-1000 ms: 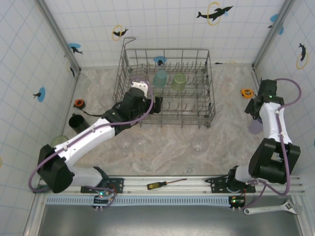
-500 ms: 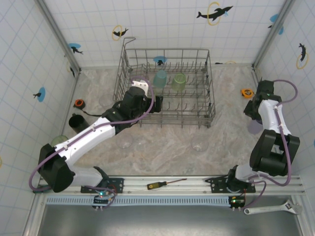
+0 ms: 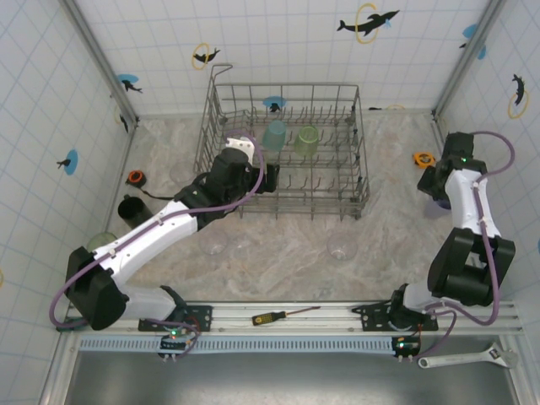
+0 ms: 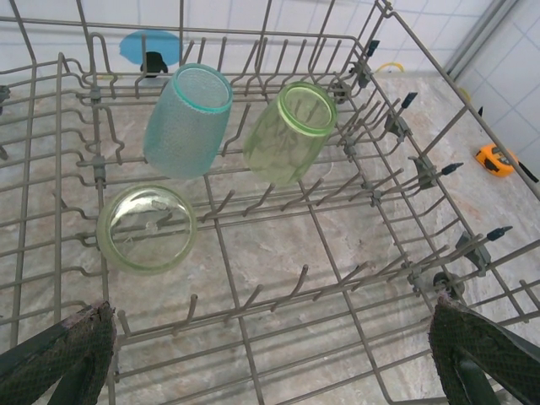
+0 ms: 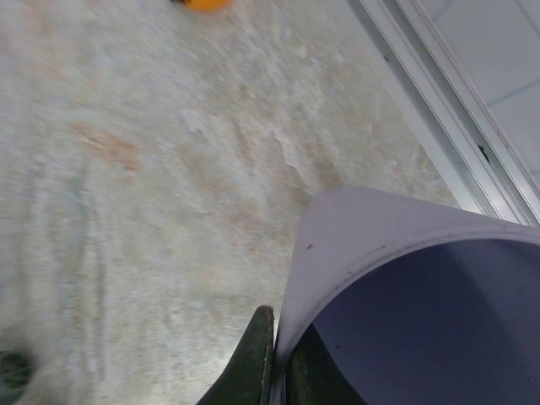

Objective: Load the cups into the dish rack

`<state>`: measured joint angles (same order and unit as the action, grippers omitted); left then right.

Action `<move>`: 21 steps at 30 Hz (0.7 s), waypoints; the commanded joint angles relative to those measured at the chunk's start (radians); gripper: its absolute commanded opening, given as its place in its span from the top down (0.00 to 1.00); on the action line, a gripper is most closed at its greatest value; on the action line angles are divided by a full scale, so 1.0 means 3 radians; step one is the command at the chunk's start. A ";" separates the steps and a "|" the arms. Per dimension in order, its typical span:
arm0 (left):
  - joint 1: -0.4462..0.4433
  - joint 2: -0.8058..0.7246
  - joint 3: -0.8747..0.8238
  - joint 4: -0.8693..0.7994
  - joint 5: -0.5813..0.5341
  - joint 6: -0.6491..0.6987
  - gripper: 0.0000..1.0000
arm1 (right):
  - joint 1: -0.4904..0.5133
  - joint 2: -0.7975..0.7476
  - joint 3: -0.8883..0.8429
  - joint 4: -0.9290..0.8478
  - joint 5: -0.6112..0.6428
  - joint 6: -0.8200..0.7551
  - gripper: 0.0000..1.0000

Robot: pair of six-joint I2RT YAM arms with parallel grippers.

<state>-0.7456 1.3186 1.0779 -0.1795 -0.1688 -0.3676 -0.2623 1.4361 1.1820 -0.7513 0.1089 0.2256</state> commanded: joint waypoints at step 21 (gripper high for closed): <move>-0.0015 0.0334 0.0701 -0.0314 -0.0129 -0.0205 0.03 | 0.0357 -0.0502 0.0337 0.1043 -0.1567 0.0413 1.00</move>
<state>-0.7456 1.3937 1.2377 -0.2386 -0.1955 -0.4019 -0.1574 1.3262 1.2667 -0.5407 -0.2756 0.3252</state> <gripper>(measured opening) 0.975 0.083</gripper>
